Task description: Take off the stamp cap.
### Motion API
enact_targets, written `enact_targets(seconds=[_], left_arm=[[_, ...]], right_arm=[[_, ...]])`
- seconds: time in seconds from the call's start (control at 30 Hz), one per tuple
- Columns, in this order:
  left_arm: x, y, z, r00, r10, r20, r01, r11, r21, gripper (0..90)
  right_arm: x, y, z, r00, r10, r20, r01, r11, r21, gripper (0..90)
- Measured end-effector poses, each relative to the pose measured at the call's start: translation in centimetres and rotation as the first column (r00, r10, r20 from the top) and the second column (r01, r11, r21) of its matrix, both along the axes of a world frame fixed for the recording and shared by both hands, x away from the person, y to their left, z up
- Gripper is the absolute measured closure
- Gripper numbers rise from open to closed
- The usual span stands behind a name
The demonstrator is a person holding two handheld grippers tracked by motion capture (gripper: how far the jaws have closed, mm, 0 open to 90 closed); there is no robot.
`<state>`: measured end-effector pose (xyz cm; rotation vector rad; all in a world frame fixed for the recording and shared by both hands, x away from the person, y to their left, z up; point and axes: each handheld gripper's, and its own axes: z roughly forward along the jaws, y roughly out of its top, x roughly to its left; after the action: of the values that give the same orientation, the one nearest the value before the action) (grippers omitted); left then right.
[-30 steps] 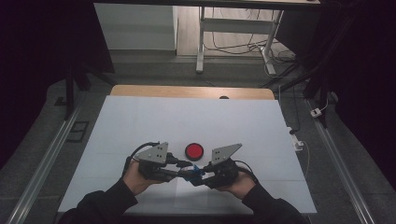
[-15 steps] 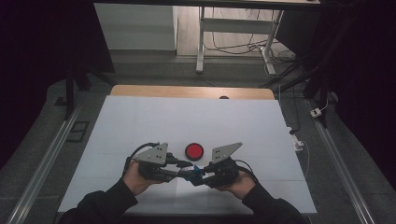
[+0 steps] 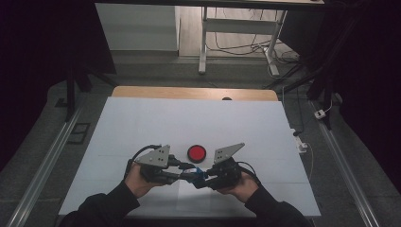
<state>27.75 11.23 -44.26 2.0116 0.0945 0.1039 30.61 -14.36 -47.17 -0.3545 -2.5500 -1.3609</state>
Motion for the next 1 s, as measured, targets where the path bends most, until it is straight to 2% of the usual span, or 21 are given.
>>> enact_targets(seconds=[0.1, 0.33, 0.43, 0.67, 0.8, 0.93, 1.0], left_arm=[[-0.09, 0.02, 0.08, 0.9998, 0.005, 0.019, -0.005, 1.0000, -0.002, 70.7], [-0.06, 0.04, 0.03, 0.9998, 0.004, 0.017, -0.004, 1.0000, -0.007, 70.7], [0.18, 0.12, -0.04, 0.9997, -0.003, -0.023, 0.002, 0.9999, -0.017, 70.7], [0.44, 0.17, -0.13, 0.9983, -0.017, -0.055, 0.016, 0.9997, -0.019, 70.6], [0.34, 0.11, -0.10, 0.9990, -0.013, -0.043, 0.013, 0.9999, -0.010, 70.7], [0.43, 0.41, 0.08, 0.9988, 0.016, -0.046, -0.016, 0.9998, -0.012, 70.7], [0.46, 0.52, 0.10, 0.9987, 0.028, -0.043, -0.028, 0.9996, -0.006, 70.7]], right_arm=[[0.08, -0.07, 0.02, 0.9996, -0.012, -0.024, 0.012, 0.9998, 0.013, 69.4], [0.10, -0.11, 0.04, 0.9993, -0.017, -0.035, 0.017, 0.9998, 0.014, 69.4], [0.01, -0.10, 0.06, 0.9997, -0.010, -0.020, 0.011, 0.9999, 0.006, 69.4], [-0.19, 0.03, 0.13, 0.9996, 0.017, 0.025, -0.016, 0.9998, -0.011, 69.5], [-0.22, 0.06, 0.11, 0.9994, 0.019, 0.029, -0.018, 0.9995, -0.025, 69.5], [-0.22, 0.01, -0.07, 0.9993, -0.002, 0.037, 0.004, 0.9987, -0.051, 69.5], [-0.24, -0.03, 0.02, 0.9993, -0.006, 0.036, 0.007, 0.9992, -0.039, 69.5]])
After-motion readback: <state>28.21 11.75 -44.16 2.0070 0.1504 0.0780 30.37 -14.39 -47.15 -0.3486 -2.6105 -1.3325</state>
